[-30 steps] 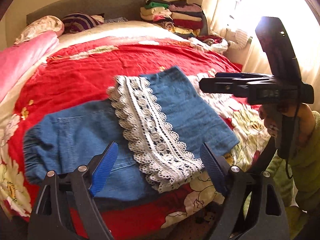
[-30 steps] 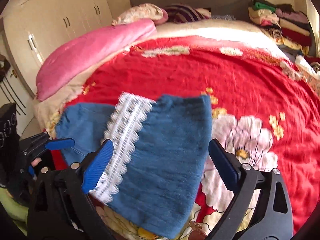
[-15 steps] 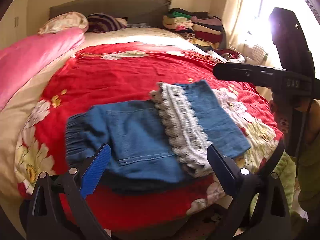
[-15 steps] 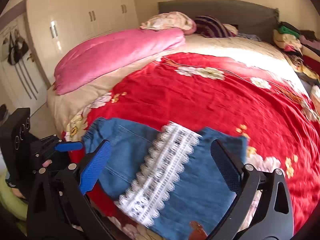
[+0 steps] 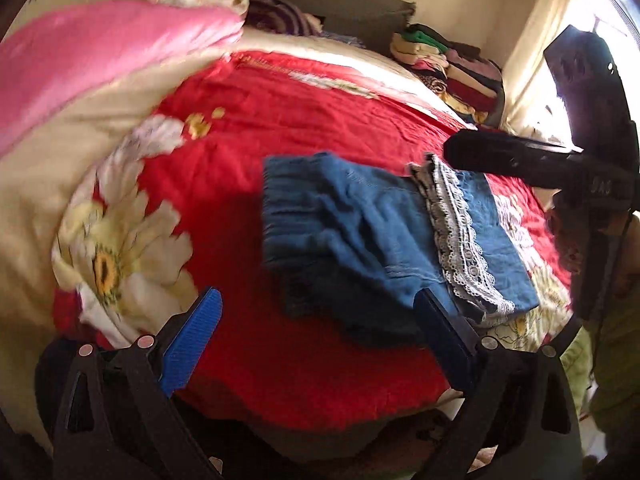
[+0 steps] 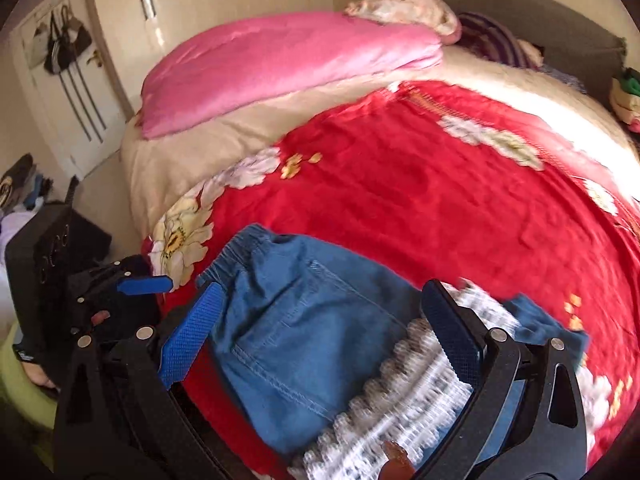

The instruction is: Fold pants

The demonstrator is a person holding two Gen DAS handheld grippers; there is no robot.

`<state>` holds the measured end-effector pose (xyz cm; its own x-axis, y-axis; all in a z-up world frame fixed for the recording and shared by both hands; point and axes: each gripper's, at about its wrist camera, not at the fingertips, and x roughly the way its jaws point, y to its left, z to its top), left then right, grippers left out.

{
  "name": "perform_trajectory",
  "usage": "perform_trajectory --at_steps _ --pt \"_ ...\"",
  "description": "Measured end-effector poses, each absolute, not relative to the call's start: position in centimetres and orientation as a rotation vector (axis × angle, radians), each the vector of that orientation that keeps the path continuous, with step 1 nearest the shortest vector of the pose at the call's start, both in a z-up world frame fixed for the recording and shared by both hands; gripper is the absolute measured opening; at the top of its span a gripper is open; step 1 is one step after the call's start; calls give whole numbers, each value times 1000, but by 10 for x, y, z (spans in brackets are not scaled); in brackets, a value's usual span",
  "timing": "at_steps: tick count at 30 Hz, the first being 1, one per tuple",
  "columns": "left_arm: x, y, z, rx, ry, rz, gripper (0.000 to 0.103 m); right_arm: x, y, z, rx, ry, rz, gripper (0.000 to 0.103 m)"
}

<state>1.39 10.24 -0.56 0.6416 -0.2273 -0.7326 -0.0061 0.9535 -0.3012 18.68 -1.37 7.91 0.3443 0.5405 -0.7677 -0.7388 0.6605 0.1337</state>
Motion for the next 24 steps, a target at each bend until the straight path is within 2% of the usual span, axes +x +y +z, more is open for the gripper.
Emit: perform_trajectory --at_steps 3,4,5,6,8,20,21,22,24 --pt "15 112 -14 -366 881 -153 90 192 8 67 -288 925 871 94" --pt "16 113 -17 -395 882 -171 79 194 17 63 -294 939 887 94" --pt "17 114 -19 -422 886 -190 73 195 24 59 -299 952 899 94" --pt "19 113 -21 -442 890 -203 71 195 28 57 -303 959 906 94" --pt "21 111 -27 -472 900 -233 55 197 42 51 -313 982 935 94" --pt "33 99 -45 -485 928 -240 54 215 84 3 -403 1119 985 94" --pt "33 100 -45 -486 928 -239 54 216 84 0 -398 1119 988 88" --pt "33 100 -45 -487 929 -237 55 215 82 -1 -392 1110 995 70" --pt "33 100 -44 -486 930 -236 56 214 77 2 -364 1103 1030 48"
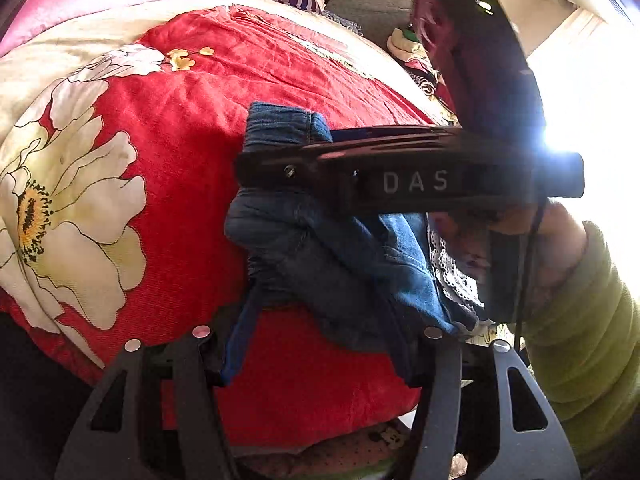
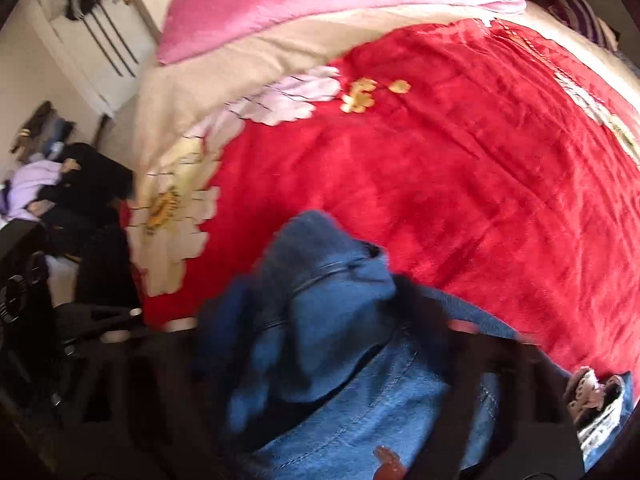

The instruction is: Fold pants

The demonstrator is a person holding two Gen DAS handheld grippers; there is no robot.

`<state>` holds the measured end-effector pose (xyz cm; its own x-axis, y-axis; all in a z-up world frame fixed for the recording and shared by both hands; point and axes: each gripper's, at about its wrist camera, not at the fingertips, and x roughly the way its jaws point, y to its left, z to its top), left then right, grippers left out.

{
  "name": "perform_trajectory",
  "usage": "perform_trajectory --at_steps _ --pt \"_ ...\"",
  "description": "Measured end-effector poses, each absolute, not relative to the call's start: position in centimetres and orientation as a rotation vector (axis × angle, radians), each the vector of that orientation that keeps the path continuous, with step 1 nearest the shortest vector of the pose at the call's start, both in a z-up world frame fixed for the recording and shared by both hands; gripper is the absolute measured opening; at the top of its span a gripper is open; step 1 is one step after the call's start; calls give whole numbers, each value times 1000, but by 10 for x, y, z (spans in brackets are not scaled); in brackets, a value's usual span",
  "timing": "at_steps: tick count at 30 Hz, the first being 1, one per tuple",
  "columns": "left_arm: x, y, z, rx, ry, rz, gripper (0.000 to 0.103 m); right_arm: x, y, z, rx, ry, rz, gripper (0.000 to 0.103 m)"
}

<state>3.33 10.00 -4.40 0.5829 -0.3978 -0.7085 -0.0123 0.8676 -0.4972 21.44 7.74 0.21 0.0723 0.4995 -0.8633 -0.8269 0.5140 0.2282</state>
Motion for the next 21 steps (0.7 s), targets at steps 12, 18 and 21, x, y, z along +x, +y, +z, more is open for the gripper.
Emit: perform_trajectory --at_steps 12,18,21 --pt "50 78 -29 -466 946 -300 85 221 -33 67 -6 951 1121 26" --pt "72 36 -10 -480 911 -446 85 227 -91 80 100 897 1089 28" --pt "79 10 7 -449 868 -500 84 228 -118 79 152 878 1063 39"
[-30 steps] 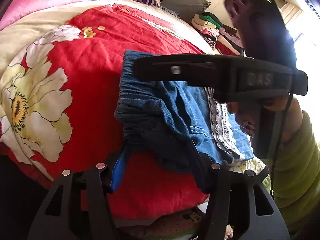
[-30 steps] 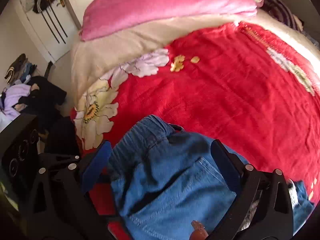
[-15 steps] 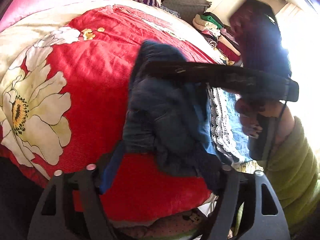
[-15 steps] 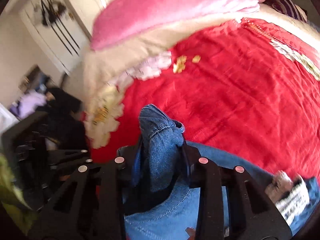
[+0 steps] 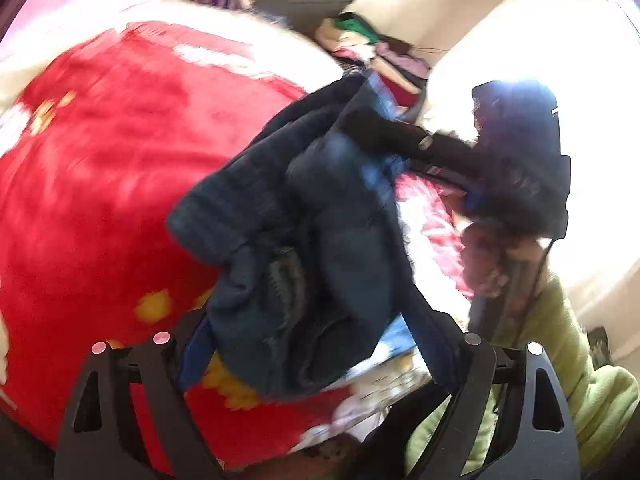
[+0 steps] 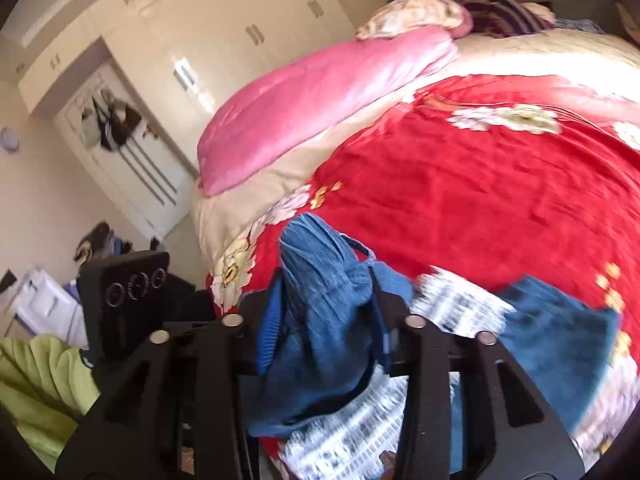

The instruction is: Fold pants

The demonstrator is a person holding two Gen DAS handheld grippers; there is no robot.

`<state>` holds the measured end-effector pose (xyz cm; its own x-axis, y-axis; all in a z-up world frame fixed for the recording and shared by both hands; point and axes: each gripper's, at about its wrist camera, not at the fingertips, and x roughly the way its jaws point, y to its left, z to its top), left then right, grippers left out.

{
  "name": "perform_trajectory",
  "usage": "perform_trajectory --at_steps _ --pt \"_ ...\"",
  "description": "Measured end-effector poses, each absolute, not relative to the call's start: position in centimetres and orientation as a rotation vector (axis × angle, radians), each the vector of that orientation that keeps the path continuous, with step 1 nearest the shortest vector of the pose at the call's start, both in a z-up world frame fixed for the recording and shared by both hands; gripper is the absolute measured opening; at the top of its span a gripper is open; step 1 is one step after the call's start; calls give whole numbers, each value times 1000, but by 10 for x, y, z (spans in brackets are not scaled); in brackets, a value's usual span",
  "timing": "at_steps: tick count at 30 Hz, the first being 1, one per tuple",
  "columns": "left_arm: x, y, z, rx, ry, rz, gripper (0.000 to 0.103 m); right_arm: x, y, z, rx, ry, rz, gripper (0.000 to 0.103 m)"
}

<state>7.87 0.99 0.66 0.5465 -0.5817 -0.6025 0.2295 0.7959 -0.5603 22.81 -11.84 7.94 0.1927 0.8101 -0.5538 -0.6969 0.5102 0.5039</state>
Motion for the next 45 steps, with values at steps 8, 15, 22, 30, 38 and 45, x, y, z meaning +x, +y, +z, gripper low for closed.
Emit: perform_trajectory --at_steps 8,15,22,30,38,45 --pt "75 -73 8 -287 917 -680 84 228 -222 72 242 850 815 64" --pt "59 -110 -18 -169 1012 -668 85 221 -215 33 199 957 774 68" --pt "52 -102 1 -157 970 -665 85 223 -214 6 35 1046 561 58" --pt "58 -60 30 -98 884 -472 98 192 -243 38 71 908 605 68" --pt "95 -36 33 -76 895 -371 98 130 -232 65 -83 776 698 80" --pt "121 -43 23 -58 904 -386 98 91 -201 69 -252 715 797 81"
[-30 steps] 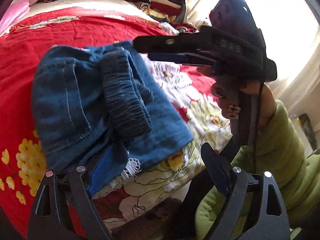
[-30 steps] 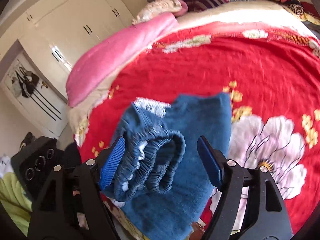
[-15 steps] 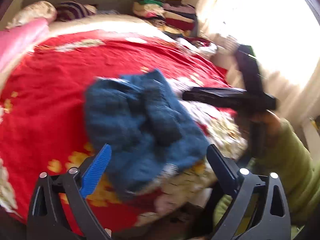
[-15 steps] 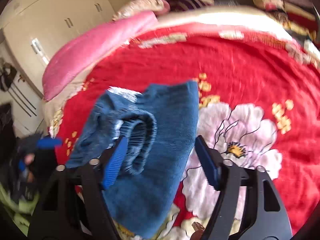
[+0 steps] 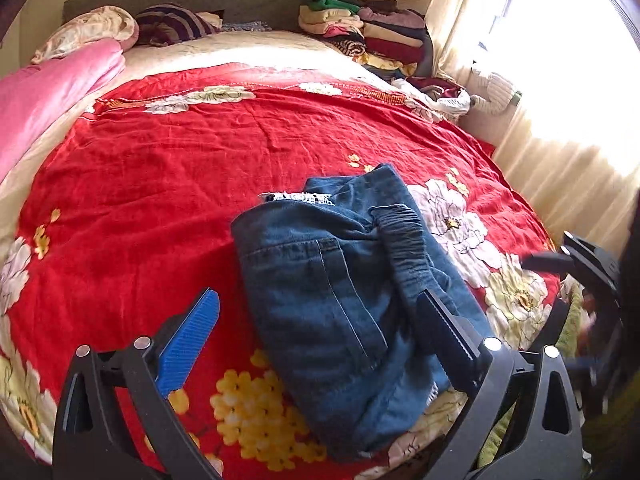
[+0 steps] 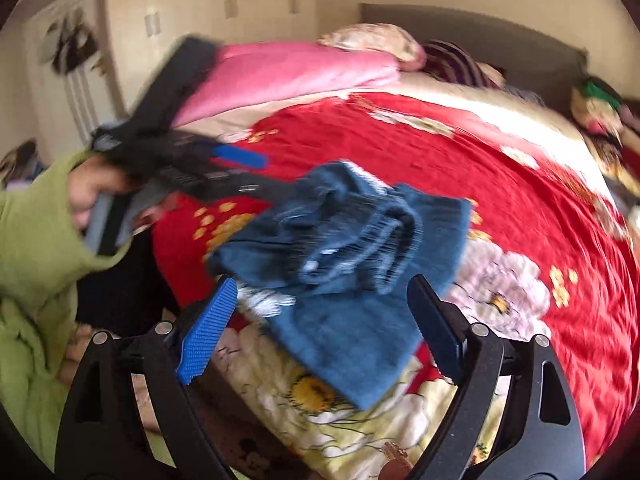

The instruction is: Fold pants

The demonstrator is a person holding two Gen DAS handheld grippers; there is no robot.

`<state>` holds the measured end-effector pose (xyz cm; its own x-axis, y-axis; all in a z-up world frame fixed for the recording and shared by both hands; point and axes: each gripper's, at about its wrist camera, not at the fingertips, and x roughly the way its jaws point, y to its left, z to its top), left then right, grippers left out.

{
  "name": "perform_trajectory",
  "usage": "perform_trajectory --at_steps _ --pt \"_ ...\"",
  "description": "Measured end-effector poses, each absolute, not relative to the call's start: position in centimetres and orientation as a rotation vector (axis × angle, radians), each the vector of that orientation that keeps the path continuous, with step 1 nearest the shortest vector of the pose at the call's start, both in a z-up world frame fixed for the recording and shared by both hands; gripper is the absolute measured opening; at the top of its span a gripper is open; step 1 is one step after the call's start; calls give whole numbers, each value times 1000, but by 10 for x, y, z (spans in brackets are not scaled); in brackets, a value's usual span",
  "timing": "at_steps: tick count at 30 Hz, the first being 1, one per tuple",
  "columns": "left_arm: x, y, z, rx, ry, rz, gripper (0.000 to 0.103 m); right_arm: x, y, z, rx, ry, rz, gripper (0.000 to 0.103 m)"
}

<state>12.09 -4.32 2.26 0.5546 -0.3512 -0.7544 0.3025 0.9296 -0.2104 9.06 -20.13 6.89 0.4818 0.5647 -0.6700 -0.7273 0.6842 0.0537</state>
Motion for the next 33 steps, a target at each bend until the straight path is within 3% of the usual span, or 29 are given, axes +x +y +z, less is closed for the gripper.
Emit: perform_trajectory --at_steps 3,4,5,8,10,13,20,21,22,23,29,33 --pt "130 -46 17 -49 911 -379 96 83 -183 67 -300 704 855 81" --pt "134 -47 15 -47 914 -380 87 81 -176 66 -318 702 874 81" --pt "137 -47 14 -49 915 -385 71 79 -171 64 -337 701 886 81" --pt "145 -50 10 -45 930 -394 62 79 -154 59 -397 694 916 79" --pt "150 -52 6 -39 940 -401 52 81 -144 56 -428 692 931 70" --pt "157 -54 3 -30 953 -404 50 81 -131 52 -489 677 955 56" --pt "168 -56 -5 -28 975 -399 51 83 -101 35 -707 634 957 53" --pt "169 -56 -5 -29 976 -398 51 84 -99 32 -731 635 961 38" --pt "169 -56 -6 -31 977 -397 51 85 -98 28 -728 663 1000 5" --pt "170 -56 -6 -34 978 -397 51 85 -99 28 -695 702 1062 1" --pt "168 -55 -7 -40 974 -399 51 64 -115 15 -695 745 1102 2" --pt "164 -56 -6 -44 962 -387 53 66 -122 1 -632 780 1078 8"
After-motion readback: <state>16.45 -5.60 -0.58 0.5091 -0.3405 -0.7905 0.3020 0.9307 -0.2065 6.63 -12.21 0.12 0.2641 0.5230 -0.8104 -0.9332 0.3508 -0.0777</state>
